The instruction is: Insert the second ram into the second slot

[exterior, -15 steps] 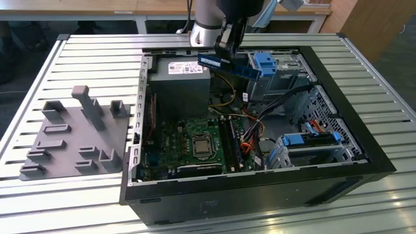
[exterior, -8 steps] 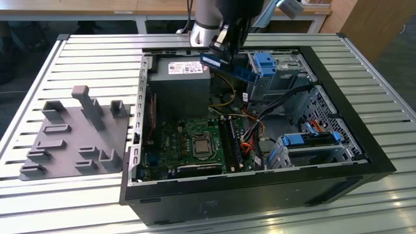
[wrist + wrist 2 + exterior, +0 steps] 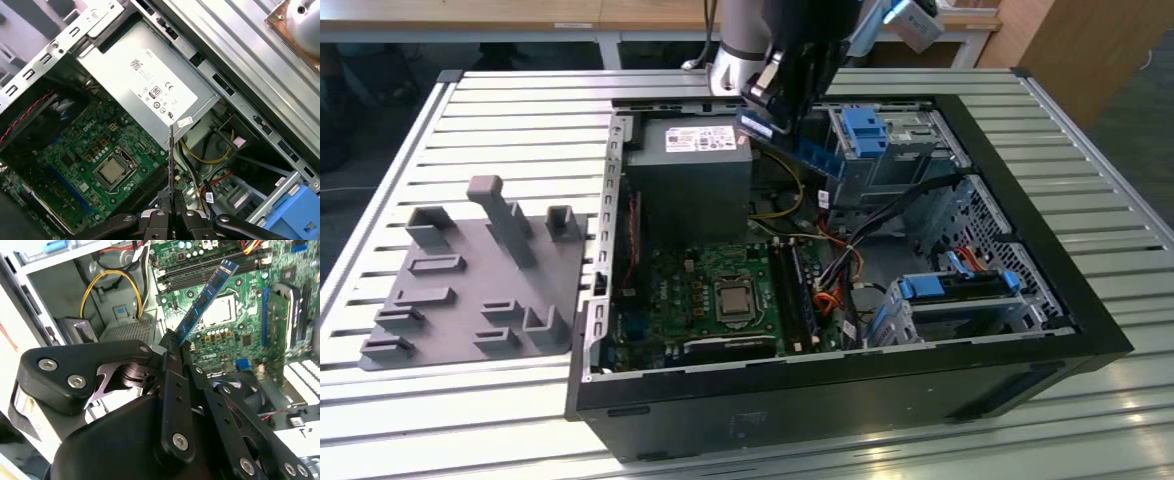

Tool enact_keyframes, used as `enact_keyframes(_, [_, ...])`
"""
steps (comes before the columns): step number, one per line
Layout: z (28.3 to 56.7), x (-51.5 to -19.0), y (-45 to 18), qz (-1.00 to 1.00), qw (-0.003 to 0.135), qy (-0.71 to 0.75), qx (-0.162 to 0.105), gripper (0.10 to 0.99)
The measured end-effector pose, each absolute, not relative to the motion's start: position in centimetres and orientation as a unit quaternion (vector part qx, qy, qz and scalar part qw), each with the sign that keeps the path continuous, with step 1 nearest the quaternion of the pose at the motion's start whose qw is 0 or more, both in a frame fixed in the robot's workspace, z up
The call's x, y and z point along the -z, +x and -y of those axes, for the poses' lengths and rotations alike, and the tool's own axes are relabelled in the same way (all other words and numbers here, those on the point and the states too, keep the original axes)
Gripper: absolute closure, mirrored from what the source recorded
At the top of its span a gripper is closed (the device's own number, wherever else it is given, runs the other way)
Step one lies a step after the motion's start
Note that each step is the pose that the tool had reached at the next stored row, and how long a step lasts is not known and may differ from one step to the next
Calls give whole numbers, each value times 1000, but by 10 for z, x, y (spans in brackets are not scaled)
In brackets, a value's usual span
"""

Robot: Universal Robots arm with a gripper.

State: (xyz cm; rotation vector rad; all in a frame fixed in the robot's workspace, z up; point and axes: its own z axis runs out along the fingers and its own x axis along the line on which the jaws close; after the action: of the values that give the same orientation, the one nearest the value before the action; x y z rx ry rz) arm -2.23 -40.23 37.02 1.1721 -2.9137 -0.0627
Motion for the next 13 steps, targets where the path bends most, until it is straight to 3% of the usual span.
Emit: enact_keyframes(13, [402,-364,-22,965,-2,261,20,945])
